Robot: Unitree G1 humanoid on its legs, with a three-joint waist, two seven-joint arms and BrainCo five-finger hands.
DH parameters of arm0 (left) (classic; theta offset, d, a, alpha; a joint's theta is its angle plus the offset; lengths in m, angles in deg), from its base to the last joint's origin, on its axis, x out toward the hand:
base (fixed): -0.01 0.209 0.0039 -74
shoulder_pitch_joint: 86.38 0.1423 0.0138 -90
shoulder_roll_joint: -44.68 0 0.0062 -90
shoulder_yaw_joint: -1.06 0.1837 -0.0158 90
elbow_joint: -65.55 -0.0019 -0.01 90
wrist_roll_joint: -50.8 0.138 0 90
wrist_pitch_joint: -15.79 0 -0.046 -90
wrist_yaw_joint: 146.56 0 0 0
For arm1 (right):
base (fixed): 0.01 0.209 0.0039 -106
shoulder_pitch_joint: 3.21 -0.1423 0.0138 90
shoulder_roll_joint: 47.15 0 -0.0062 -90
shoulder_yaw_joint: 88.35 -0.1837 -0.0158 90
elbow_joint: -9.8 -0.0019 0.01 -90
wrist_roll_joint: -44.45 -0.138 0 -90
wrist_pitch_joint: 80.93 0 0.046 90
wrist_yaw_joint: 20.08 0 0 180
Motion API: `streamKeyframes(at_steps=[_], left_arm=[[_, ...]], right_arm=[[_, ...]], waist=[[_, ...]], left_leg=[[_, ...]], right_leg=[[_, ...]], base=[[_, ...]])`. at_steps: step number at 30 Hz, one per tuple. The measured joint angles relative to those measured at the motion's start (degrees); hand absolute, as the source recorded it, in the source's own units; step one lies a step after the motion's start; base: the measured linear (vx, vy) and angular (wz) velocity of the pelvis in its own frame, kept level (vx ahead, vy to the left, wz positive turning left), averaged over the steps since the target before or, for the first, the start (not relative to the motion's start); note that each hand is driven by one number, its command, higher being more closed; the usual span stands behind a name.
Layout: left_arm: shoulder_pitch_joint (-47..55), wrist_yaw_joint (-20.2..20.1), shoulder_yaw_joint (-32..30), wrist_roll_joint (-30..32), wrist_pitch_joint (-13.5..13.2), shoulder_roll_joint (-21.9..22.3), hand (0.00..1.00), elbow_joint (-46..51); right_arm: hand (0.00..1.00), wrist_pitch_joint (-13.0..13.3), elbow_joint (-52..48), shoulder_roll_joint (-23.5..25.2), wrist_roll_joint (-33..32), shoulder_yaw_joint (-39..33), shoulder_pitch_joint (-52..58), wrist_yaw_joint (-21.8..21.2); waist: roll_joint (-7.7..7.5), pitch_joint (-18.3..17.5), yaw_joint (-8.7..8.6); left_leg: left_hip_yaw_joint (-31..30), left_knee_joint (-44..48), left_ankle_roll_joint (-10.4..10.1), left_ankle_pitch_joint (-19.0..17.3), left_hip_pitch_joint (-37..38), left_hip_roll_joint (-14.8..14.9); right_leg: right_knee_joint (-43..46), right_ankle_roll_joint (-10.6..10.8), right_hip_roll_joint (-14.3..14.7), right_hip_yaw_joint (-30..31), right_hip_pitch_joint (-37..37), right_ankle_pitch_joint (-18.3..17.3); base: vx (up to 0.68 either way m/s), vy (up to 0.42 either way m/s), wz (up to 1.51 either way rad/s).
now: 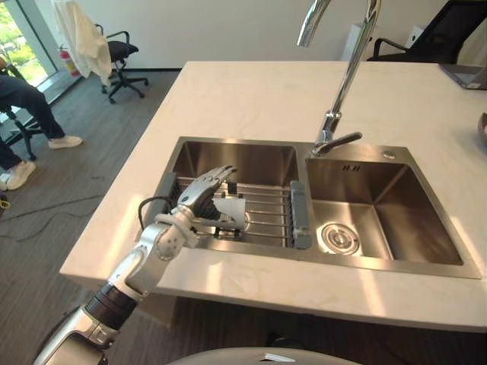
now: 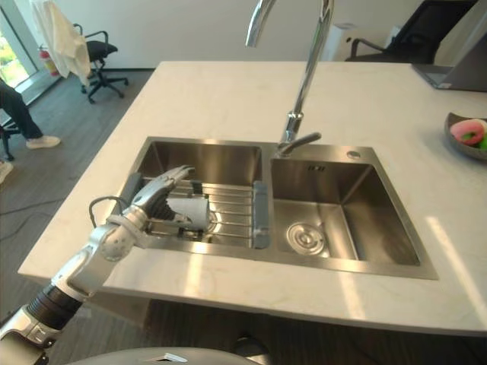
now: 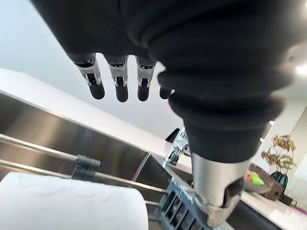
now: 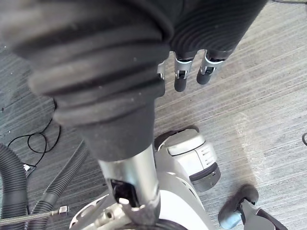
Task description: Walk over to the sink, pick up the cup, carry it to the dishwasher, place the cup inside the dishwasher, then close the dishwasher door
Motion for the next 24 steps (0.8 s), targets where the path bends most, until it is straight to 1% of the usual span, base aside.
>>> streamKeyframes(at_steps=[2,4,6,9,11,14,15,21,24], left_arm=[[-0.47,-1.22,0.10,0.00,0.56,-0.05,0.00,-0.63],[-1.49,-1.96,0.13,0.02,1.13,-0.09,0.00,-1.63],[-1.77,-1.96,0.83,-0.06,2.11,-0.54,0.00,-1.67],[-1.77,-1.96,1.43,-0.06,3.37,-0.87,0.00,-1.93],[-1.77,-2.02,1.93,-0.02,3.46,-1.02,0.00,-2.30],[-1.76,-3.22,2.15,0.01,3.52,-1.42,0.00,-3.27],[-1.76,-3.84,2.18,0.03,3.55,-1.83,0.00,-3.27],[-1.76,-8.32,2.13,1.27,4.67,-1.86,0.00,-3.27],[-1.76,-9.11,2.10,2.23,4.77,-2.07,0.00,-3.27]], right_arm=[[0.00,0.31,0.00,0.16,1.17,-0.06,-0.37,2.57],[0.00,0.93,-0.07,0.18,4.62,-0.08,-0.99,5.59],[0.00,1.73,-0.14,0.10,9.75,-0.44,-2.07,13.87],[0.00,3.09,-1.62,0.02,13.99,-0.72,-3.23,20.11],[0.00,3.97,-2.75,-0.05,15.27,-0.58,-3.48,21.75],[0.00,4.40,-4.58,-0.14,16.23,0.78,-3.58,22.10],[0.00,5.12,-4.78,-0.20,16.22,1.10,-3.76,22.11],[0.00,5.44,-5.08,-0.48,15.66,2.25,-3.72,22.06],[0.00,5.44,-5.22,-0.48,15.63,2.24,-3.67,22.03]], waist=[[0.09,0.04,-0.46],[0.16,0.42,-0.52],[0.21,0.59,-0.85],[0.56,0.80,-0.85],[0.79,0.93,-0.98],[0.96,1.14,-1.42],[1.07,1.22,-1.52],[1.35,1.35,-1.79],[1.37,1.35,-1.84]], left_leg=[[0.00,0.01,-0.24,0.04,0.27,-0.02],[0.19,0.04,-0.07,0.15,0.64,-0.10],[0.57,0.32,-0.29,-0.16,0.87,-0.19],[1.66,0.32,-0.36,-0.51,1.24,-0.22],[1.90,0.32,-0.38,-0.64,1.47,-0.25],[2.40,0.31,-0.31,-0.89,2.00,-0.23],[2.77,0.31,-0.29,-0.92,2.06,-0.25],[3.46,0.30,-0.20,-1.16,1.97,-0.44],[3.46,0.31,-0.24,-1.23,1.99,-0.46]], right_leg=[[-0.15,0.27,0.03,0.01,0.17,0.54],[-0.21,0.07,0.10,0.04,0.37,0.96],[-0.90,0.03,0.36,0.29,0.72,0.98],[-1.26,-0.08,0.48,1.30,0.70,1.18],[-1.34,-0.07,0.49,1.63,0.76,1.23],[-1.78,-0.10,0.53,1.91,1.14,1.50],[-1.98,-0.11,0.53,2.07,1.07,1.63],[-2.97,0.15,0.48,3.02,0.92,2.17],[-3.27,0.26,0.47,3.00,1.11,2.29]], base=[[0.10,0.003,-0.04],[0.12,0.003,-0.06],[0.10,0.000,-0.07],[0.03,0.002,-0.14],[0.00,0.002,-0.10],[-0.02,-0.001,-0.10],[-0.05,-0.003,-0.15],[-0.02,-0.004,-0.07],[0.00,0.000,0.00]])
